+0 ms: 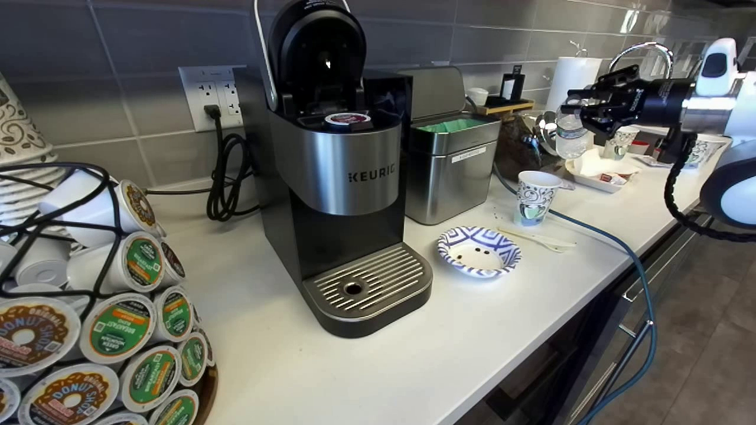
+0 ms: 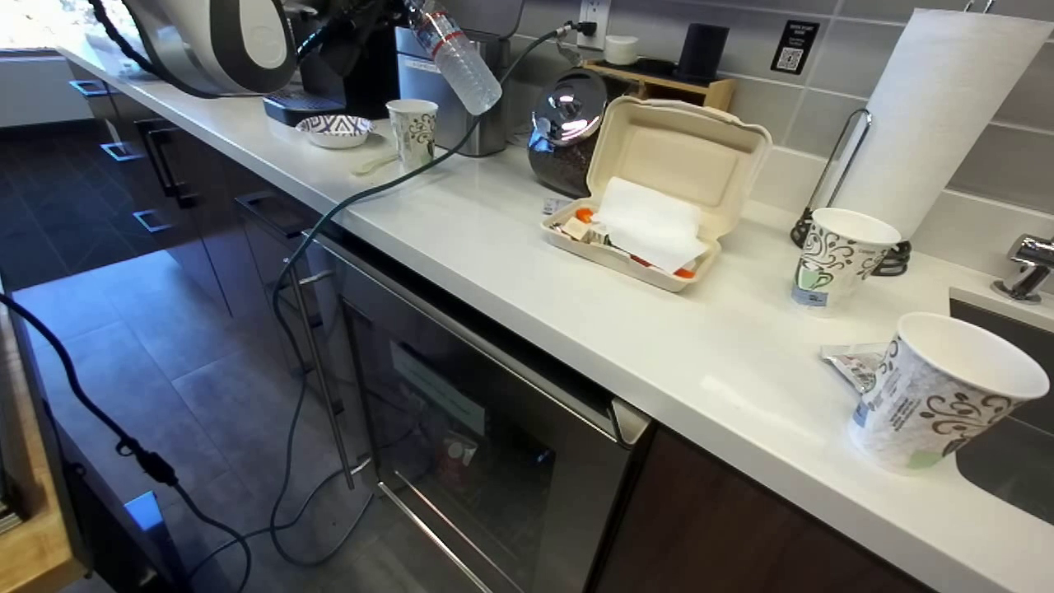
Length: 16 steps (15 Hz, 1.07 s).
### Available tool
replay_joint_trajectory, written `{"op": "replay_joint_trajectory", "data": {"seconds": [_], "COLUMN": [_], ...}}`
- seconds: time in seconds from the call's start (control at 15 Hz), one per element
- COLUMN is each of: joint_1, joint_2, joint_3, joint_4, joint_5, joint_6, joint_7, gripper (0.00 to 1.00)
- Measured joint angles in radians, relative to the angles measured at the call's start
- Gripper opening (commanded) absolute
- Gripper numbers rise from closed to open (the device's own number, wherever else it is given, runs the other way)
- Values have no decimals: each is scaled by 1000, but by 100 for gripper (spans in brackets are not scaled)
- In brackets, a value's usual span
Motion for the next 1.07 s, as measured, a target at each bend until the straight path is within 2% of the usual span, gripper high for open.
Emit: {"op": "replay_joint_trajectory", "data": {"seconds": [0.47, 0.93, 1.0, 1.07], "joint_1": [10, 23, 25, 25], "joint_2": [1, -1, -2, -1], "joint_3": [-38, -41, -38, -35], "joint_4": [-23, -69, -75, -77], "joint_5": [9, 7, 4, 4], "joint_6": [-33, -94, -95, -95], "joint_7": [-98, -177, -177, -175], "gripper": [8, 8, 31, 31]}}
